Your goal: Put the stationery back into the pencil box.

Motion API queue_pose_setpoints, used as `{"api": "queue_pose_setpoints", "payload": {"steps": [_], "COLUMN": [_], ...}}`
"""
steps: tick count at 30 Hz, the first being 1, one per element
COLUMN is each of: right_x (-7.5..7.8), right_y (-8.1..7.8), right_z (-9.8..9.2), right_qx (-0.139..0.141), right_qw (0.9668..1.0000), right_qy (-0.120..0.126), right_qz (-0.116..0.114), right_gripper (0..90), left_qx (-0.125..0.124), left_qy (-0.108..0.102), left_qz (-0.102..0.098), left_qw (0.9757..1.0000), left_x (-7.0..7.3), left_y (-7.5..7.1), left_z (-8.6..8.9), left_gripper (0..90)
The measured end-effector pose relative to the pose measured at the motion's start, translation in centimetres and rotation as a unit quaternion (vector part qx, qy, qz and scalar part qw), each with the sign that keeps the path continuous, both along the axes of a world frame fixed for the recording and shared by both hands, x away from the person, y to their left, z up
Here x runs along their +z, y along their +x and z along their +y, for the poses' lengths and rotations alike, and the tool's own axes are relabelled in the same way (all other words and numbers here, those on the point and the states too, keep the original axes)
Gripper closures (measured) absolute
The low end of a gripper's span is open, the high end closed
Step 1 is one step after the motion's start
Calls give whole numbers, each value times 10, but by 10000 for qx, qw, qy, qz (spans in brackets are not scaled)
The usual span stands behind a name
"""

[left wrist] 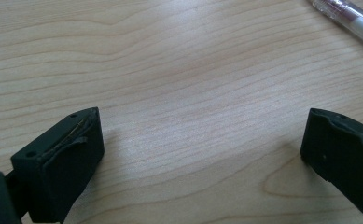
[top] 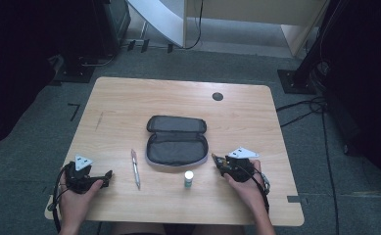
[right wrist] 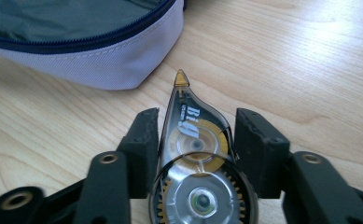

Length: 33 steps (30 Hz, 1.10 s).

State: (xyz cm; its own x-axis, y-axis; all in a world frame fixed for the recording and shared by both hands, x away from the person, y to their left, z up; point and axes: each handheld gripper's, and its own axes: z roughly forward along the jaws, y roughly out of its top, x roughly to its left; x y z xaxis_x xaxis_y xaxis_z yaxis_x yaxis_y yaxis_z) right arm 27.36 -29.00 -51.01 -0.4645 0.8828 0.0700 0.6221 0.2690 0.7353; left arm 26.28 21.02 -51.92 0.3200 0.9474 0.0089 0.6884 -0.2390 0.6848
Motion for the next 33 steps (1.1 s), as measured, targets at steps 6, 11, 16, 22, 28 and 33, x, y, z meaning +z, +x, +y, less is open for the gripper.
{"api": "queue_pose_setpoints", "payload": {"steps": [6,11,16,22,28,33], "right_x": [3,-2,-8,-9,-12,-9], "right_y": [-11,-21,-24,-28,-32,-31], "right_z": [-3,-3,-1,-1,-2,-3], "right_qx": [-166,-256,-294,-333,-424,-510], "right_qw": [9998,9994,9992,9993,9989,9985], "right_qy": [-12,-179,-273,-162,-103,-117], "right_qz": [93,131,49,-74,-191,-128], "right_gripper": [300,284,369,411,415,417], "left_qx": [-3,0,0,1,-11,-9], "left_qy": [4,2,2,2,2,3], "left_qz": [-1,-2,-2,-4,7,8], "left_qw": [10000,10000,10000,10000,10000,10000], "left_x": [0,0,0,0,0,0], "left_y": [0,0,0,0,-1,-1], "left_z": [0,0,0,0,0,0], "left_gripper": [0,0,0,0,0,0]}}
